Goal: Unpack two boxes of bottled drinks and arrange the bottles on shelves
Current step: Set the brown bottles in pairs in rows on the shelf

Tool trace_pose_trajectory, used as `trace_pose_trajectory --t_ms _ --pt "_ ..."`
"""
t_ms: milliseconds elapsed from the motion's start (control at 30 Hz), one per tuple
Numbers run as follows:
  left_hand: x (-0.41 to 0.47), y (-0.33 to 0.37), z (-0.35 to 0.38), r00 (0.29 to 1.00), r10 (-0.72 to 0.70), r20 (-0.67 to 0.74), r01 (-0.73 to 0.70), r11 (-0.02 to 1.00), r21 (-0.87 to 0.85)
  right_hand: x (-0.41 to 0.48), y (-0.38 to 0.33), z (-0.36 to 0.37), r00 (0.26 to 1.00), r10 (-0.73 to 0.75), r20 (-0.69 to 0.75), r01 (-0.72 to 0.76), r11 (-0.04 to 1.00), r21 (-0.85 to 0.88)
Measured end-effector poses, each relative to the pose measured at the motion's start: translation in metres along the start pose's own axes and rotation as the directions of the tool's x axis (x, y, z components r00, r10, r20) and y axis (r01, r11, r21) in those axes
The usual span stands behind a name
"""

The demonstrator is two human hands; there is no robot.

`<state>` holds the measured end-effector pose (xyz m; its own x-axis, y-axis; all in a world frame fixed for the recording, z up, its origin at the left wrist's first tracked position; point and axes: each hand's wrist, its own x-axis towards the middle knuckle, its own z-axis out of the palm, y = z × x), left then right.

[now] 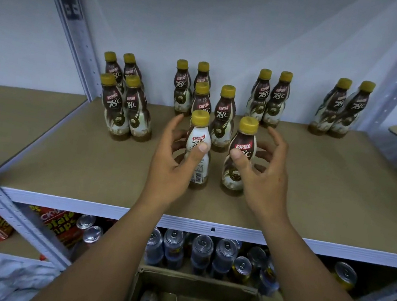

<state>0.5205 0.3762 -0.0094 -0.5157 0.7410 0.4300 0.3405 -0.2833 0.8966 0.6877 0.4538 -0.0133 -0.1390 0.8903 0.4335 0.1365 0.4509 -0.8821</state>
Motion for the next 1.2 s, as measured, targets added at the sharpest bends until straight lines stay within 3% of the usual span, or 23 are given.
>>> trace_pose_trajectory --t_ms 300,700,1000,1200 --pt "-0.013 -0.012 -0.001 0.998 -0.016 0.060 0.010 0.996 0.094 -0.013 0.010 -0.003 0.999 -0.012 0.035 0.019 0.979 -0.205" --pt "-0.015 -0.017 0.009 0.998 -0.049 -0.030 0.054 0.981 0.187 -0.009 0.019 0.002 0.998 -0.036 0.043 0.045 0.970 -0.237" --pt "-0.011 -0.023 0.005 0.989 -0.115 0.098 0.112 0.993 0.042 -0.011 0.017 -0.001 0.996 0.002 0.085 0.014 0.981 -0.193" --pt "-0.010 -0.024 0.002 0.996 -0.092 0.018 0.091 0.993 0.071 -0.011 0.016 0.000 0.999 -0.009 0.052 0.020 0.979 -0.203"
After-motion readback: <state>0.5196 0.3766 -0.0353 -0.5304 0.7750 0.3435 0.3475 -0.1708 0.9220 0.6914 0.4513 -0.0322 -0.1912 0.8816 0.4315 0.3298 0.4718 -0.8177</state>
